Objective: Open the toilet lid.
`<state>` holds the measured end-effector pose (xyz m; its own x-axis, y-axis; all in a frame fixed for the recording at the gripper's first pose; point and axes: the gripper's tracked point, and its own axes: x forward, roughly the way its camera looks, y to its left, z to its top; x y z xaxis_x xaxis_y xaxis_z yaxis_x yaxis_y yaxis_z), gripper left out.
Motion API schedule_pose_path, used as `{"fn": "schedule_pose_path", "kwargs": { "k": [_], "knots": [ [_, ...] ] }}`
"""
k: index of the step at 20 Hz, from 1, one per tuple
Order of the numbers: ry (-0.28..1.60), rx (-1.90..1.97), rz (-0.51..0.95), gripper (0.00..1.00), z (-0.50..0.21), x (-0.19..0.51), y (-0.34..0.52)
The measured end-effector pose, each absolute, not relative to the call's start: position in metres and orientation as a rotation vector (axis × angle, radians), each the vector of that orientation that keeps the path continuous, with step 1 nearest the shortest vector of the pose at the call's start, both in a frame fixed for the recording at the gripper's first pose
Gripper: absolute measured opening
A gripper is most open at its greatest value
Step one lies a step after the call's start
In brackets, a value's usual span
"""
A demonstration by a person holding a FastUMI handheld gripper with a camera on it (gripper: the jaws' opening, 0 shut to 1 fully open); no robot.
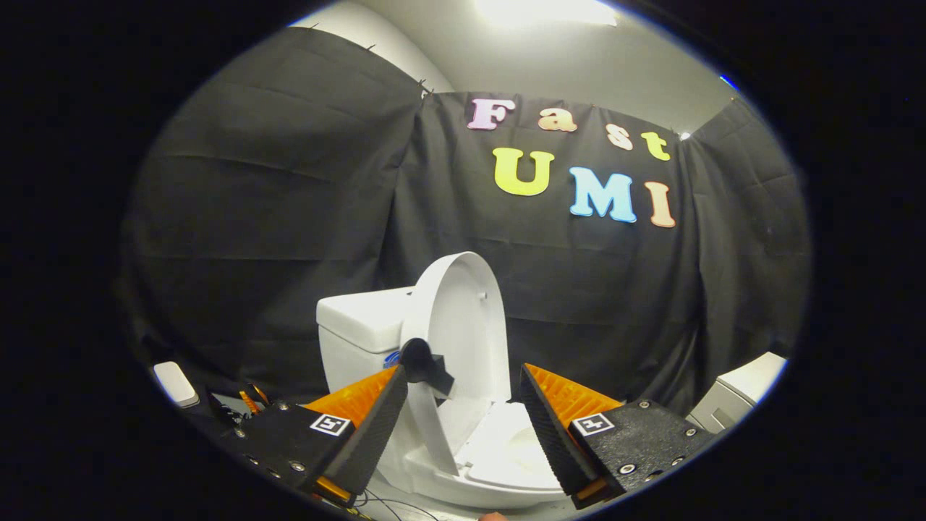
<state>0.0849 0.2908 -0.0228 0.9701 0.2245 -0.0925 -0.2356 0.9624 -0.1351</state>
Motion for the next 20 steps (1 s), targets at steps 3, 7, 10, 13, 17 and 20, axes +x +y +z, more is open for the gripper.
{"fn": "schedule_pose_path", "kwargs": {
  "k": [3,7,10,13,17,20],
  "knots": [
    [0.074,-0.106,0.192,0.95,-0.011,0.08,0.254],
    [0.059,-0.093,0.142,0.95,0.007,0.071,0.205],
    [0.042,-0.084,0.099,0.95,0.019,0.067,0.168],
    [0.029,-0.074,0.066,0.95,0.031,0.06,0.139],
    [0.023,-0.065,0.017,0.95,0.041,0.044,0.097],
    [0.014,-0.061,-0.017,0.95,0.046,0.028,0.061]
  ]
}}
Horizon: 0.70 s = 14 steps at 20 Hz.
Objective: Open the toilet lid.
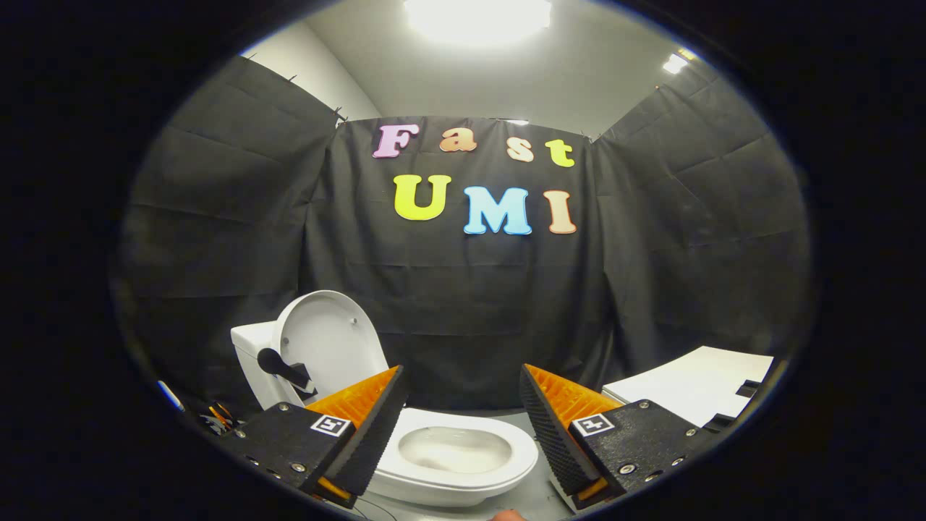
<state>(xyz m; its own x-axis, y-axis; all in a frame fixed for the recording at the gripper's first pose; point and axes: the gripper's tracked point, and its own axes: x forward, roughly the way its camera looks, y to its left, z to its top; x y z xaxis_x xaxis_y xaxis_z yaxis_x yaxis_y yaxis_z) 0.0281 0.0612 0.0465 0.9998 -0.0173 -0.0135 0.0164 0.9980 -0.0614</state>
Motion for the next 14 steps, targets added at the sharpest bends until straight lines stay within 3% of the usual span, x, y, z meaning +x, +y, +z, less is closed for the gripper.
{"fn": "schedule_pose_path", "kwargs": {
  "k": [14],
  "knots": [
    [0.04,0.038,-0.118,0.95,0.034,-0.005,-0.035]
  ]
}}
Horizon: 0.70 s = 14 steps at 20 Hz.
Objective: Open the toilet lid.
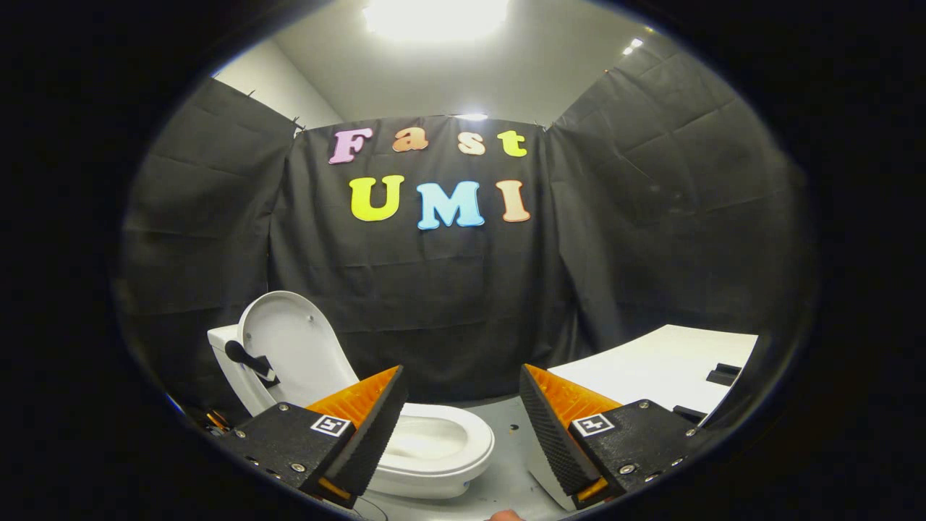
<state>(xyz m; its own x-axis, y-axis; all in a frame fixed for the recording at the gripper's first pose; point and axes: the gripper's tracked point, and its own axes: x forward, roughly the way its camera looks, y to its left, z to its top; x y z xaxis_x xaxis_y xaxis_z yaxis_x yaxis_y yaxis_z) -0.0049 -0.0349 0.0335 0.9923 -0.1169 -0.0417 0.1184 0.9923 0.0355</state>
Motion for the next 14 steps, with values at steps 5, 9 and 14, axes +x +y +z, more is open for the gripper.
{"fn": "schedule_pose_path", "kwargs": {
  "k": [5,9,14],
  "knots": [
    [0.035,0.056,-0.13,0.95,0.0377,-0.0055,-0.0393],
    [0.036,0.056,-0.124,0.94,0.0377,-0.0034,-0.037],
    [0.04,0.046,-0.117,0.94,0.0362,-0.0015,-0.0345]
  ]
}}
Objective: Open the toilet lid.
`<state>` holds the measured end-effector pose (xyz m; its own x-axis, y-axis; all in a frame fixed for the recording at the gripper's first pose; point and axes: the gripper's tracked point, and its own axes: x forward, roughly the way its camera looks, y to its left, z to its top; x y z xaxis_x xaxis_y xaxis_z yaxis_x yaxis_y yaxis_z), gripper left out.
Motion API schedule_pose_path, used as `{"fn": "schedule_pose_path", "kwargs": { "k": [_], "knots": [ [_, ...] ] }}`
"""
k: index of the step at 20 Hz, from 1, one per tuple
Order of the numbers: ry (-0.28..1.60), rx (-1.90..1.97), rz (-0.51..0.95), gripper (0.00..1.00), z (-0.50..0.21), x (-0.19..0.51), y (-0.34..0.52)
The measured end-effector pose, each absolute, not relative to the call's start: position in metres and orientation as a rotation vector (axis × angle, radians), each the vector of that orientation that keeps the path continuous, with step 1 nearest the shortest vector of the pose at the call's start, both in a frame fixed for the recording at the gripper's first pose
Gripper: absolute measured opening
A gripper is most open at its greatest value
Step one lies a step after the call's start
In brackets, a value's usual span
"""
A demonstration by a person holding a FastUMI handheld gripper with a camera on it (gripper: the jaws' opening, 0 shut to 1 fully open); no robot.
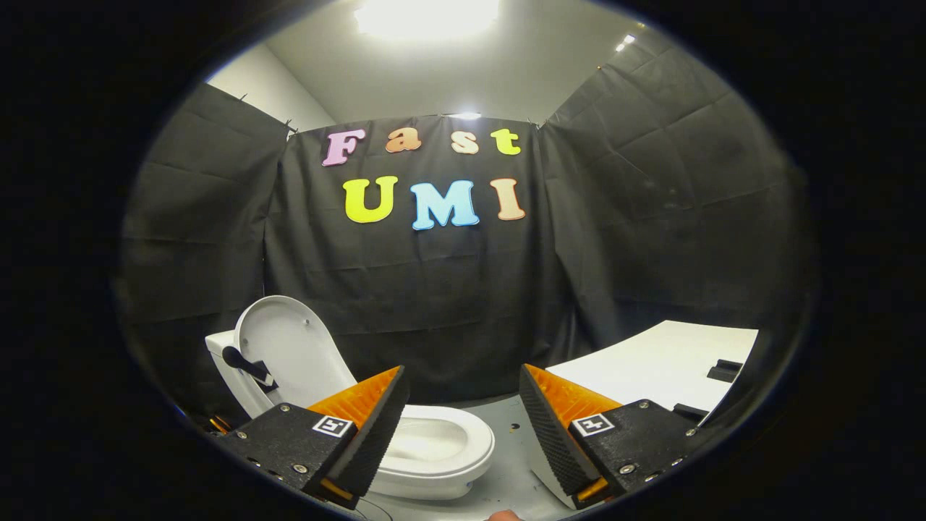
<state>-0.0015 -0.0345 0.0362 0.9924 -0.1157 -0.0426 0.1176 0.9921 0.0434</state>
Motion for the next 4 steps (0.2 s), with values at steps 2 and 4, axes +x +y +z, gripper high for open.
{"fn": "schedule_pose_path", "kwargs": {
  "k": [2,4],
  "knots": [
    [0.038,0.042,-0.112,0.94,0.0365,-0.0006,-0.0321],
    [0.041,0.04,-0.109,0.94,0.036,0.0,-0.0307]
  ]
}}
